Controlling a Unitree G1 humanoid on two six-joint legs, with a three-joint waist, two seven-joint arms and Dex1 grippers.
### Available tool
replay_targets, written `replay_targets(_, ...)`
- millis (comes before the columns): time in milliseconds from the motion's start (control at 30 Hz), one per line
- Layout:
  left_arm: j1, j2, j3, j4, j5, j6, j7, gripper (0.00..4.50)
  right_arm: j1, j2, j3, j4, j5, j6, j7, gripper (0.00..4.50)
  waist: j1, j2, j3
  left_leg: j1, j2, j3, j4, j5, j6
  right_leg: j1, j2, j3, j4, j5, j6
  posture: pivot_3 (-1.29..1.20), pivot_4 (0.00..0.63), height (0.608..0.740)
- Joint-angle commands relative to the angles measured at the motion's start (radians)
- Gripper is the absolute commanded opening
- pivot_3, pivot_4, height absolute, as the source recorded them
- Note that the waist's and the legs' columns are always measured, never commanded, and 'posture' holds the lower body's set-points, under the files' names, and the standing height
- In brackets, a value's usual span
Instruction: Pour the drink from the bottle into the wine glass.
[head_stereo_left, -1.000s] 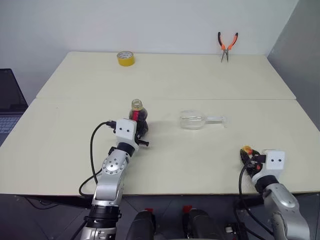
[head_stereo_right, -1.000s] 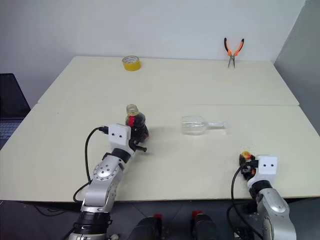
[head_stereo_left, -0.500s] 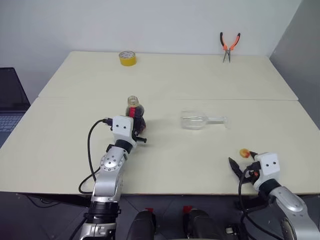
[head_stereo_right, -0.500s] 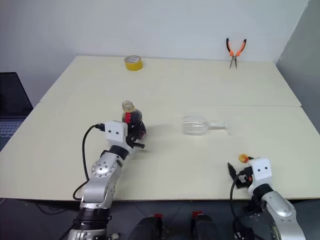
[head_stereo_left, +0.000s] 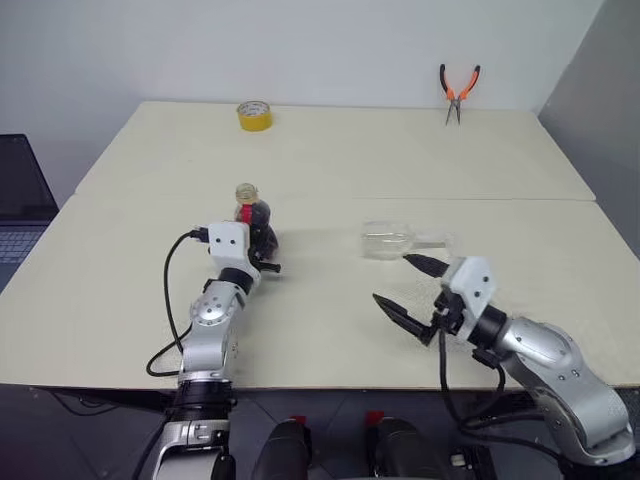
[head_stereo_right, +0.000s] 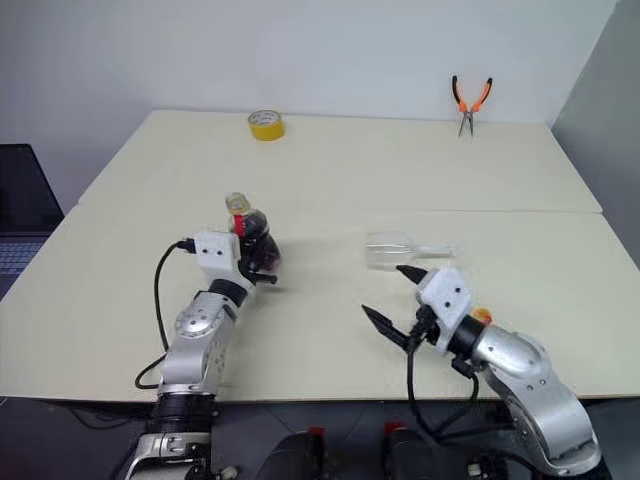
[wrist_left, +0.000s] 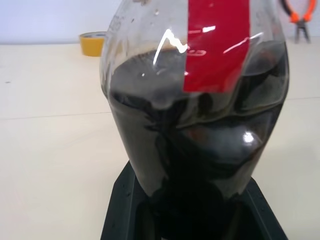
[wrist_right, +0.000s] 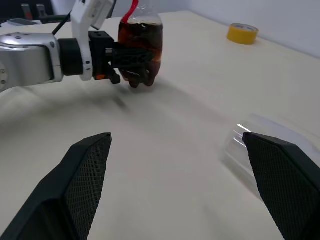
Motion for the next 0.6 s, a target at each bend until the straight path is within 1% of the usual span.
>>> replay_targets(33, -0.048, 0.018, 0.023, 0.02, -0.013, -0.061, 0.002, 0.69, -0.094, 0.012, 0.015, 0.009, -0.006, 0.073, -0.031, 4.5, 0.0, 0.0, 0.0, 0.0, 0.0, 0.0, 0.0, 0.0, 0.0, 0.0, 0.0, 0.0, 0.0, 0.0, 0.0, 0.0, 0.15, 0.74)
replay_targets(133, -0.086, 0.021, 0.031, 0.082, -0.012, -0.085, 0.004, 0.69, -0.161, 0.044, 0.034, 0.032, -0.014, 0.11, -0.058, 4.5, 0.003, 0.0, 0.0, 0.0, 0.0, -0.001, 0.0, 0.0, 0.0, 0.0, 0.0, 0.0, 0.0, 0.0, 0.0, 0.0, 0.15, 0.74)
replay_targets(267, -0.173, 0.014, 0.054, 0.206, -0.034, -0.117, 0.005, 0.69, -0.234, 0.092, 0.082, 0.06, -0.035, 0.145, -0.088, 4.5, 0.003, 0.0, 0.0, 0.0, 0.0, -0.002, 0.0, 0.0, 0.0, 0.0, 0.0, -0.001, 0.001, 0.0, 0.0, 0.0, 0.15, 0.74)
replay_targets(600, -0.341, 0.052, 0.068, 0.487, -0.029, -0.23, -0.023, 0.69, -0.317, 0.173, 0.133, 0.098, -0.06, 0.172, -0.116, 4.5, 0.003, 0.0, 0.0, -0.002, -0.001, -0.002, 0.0, 0.0, 0.0, -0.002, -0.002, -0.002, 0.001, 0.0, 0.0, 0.0, 0.15, 0.74)
